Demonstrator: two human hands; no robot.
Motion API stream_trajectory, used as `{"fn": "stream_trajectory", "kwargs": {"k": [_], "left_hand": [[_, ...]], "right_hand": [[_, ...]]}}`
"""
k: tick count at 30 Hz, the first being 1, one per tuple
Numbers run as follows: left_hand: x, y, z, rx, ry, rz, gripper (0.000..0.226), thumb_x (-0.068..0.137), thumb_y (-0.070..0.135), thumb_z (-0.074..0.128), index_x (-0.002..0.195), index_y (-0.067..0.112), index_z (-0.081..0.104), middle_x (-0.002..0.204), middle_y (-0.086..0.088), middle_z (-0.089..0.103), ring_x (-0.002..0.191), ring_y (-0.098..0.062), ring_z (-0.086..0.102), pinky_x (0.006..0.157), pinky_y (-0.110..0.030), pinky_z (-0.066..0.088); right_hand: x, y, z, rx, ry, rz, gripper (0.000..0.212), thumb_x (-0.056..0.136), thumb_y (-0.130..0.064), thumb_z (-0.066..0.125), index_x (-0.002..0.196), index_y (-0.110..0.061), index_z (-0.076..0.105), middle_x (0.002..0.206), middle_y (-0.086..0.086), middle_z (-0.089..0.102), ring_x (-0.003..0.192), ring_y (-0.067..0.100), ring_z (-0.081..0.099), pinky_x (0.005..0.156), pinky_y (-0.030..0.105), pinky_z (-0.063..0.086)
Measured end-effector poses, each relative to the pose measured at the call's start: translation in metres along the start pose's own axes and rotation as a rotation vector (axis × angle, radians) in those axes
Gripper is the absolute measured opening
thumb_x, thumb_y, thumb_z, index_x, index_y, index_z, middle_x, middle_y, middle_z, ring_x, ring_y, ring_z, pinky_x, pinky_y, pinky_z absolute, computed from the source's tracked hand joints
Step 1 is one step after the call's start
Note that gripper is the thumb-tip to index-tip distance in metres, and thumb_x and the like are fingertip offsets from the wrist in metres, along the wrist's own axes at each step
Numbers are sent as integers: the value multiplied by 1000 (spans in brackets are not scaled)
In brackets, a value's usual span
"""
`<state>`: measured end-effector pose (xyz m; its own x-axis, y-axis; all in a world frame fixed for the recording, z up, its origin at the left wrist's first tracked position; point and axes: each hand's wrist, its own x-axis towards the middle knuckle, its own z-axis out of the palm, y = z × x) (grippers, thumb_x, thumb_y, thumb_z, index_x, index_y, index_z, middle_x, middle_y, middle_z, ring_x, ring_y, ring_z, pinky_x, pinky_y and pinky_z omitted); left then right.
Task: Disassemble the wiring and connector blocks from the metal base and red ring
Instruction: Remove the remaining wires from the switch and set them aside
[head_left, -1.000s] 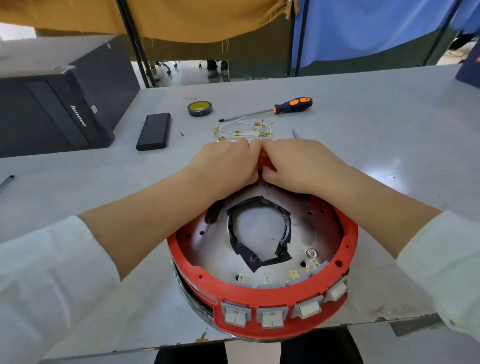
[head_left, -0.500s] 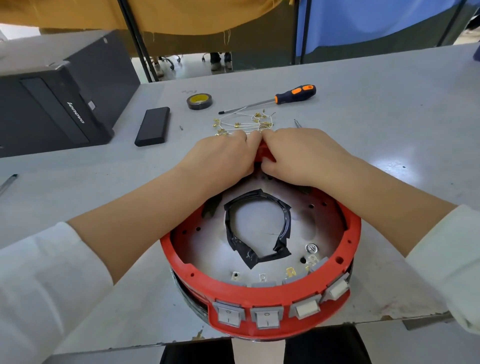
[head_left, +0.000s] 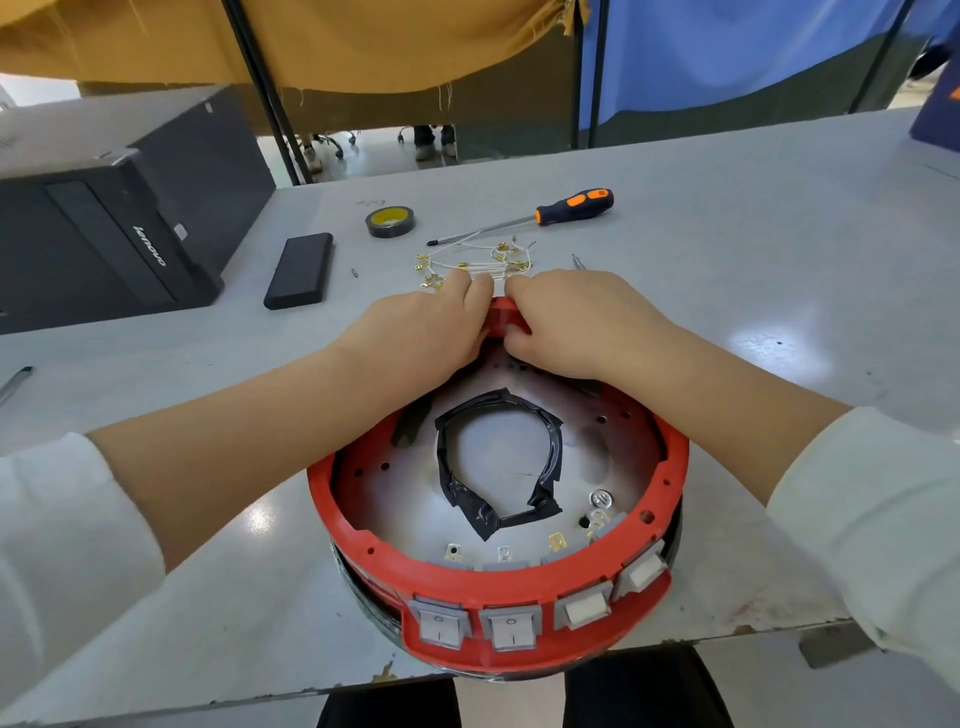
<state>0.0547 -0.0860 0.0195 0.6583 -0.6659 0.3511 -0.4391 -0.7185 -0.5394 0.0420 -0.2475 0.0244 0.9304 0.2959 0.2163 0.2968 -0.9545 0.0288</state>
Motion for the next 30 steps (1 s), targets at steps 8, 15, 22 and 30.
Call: {"fn": "stream_trajectory", "kwargs": {"k": [8,15,22,30], "left_hand": [[8,-4,8,235,17,75,20,59,28,76,63,20,58,49,4,51,27,-13,41,35,-18,14],[2,-3,5,73,-8,23,15,72,20,72,76,13,60,54,-3,54,30,-21,47,37,-18,16],[5,-1,9,-111,-31,-1,21,97,22,37,101,6,49,87,-14,59,65,-35,61,41,-27,13],[6,-1,5,-81,-98,4,26,99,28,29,108,8,44,100,-13,59,77,-35,62,46,-32,21]], "right_hand": [[0,0,0,0,-3,10,15,89,-31,45,86,-17,40,78,0,41,71,24,41,46,29,15],[1,2,3,-7,23,-16,13,89,-30,44,88,-17,41,73,-2,36,72,24,41,46,29,14],[2,4,5,-9,22,-11,17,89,-33,45,86,-17,39,65,-7,27,71,23,39,46,29,14],[0,2,5,-24,111,-53,20,90,-36,43,86,-18,36,83,5,54,69,24,40,46,30,13]]}}
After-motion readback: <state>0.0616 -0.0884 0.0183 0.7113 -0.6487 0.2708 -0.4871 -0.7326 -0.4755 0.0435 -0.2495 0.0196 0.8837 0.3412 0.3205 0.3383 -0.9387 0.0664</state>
